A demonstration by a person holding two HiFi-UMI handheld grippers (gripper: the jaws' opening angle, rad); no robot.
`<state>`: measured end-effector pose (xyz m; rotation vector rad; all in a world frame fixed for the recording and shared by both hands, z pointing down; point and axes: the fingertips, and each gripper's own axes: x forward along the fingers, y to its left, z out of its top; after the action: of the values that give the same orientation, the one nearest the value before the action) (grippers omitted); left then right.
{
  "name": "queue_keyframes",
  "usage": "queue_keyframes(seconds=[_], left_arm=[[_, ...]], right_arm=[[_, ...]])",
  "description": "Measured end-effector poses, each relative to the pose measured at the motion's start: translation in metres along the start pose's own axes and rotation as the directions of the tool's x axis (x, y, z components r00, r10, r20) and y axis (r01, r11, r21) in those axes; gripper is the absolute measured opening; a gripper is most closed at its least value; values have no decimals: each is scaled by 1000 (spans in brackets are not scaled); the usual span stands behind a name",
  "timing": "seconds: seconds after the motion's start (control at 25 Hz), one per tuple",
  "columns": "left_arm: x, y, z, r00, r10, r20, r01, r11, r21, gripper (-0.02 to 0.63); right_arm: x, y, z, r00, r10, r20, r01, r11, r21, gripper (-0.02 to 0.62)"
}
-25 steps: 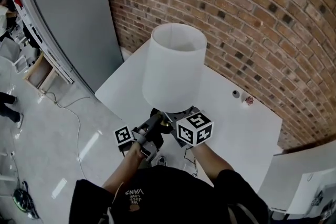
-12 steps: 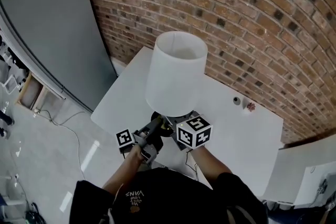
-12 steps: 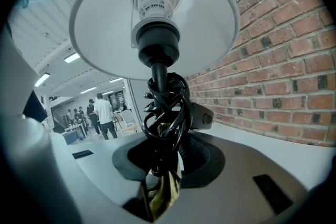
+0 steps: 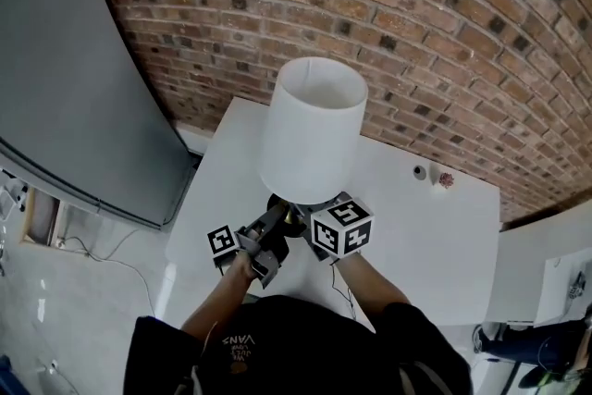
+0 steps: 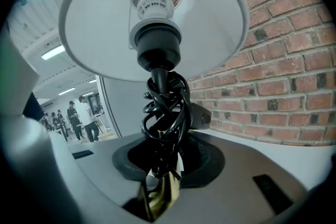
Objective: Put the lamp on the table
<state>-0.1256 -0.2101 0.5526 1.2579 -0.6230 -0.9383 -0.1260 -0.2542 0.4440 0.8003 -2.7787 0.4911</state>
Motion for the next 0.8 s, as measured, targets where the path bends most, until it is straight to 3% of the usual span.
queue_keyframes(seconds=[0.56,0.8], left_arm=[[28,9,76,996,28,-90,-27,1000,14,201],[29,10,105,992,67,-108,-52,988,142,204]], right_arm=[[63,-48,10,987,-158,-16,158,987,-11,104],[77,-75,13,977,-211,-10,211,977,-1,103]])
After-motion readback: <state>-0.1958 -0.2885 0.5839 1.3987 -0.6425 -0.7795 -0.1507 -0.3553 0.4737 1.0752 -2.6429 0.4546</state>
